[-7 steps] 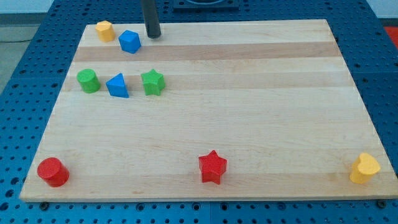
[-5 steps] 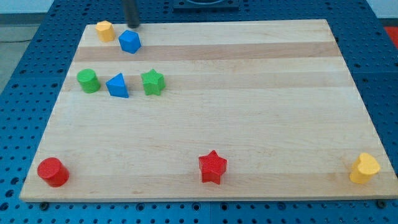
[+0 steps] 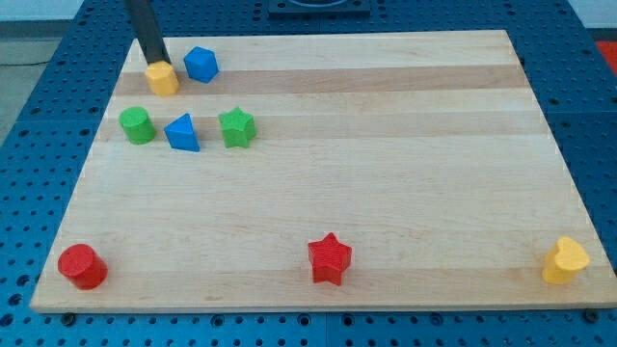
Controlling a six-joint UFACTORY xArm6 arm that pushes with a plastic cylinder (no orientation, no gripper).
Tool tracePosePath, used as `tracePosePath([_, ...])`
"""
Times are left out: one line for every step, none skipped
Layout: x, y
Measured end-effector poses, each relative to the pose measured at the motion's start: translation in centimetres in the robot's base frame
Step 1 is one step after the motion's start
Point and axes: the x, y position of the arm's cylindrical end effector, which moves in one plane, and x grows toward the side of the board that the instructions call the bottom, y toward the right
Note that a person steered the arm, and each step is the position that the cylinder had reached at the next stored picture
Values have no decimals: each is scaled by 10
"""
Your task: Move the blue cube to the top of blue triangle
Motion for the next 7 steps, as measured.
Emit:
tracePosePath([26,14])
tracePosePath([21,-12])
tracePosePath([-11,-61])
tracePosePath([-65,-41])
tracePosePath([-63,38])
tracePosePath([-17,61])
tracePosePath([26,57])
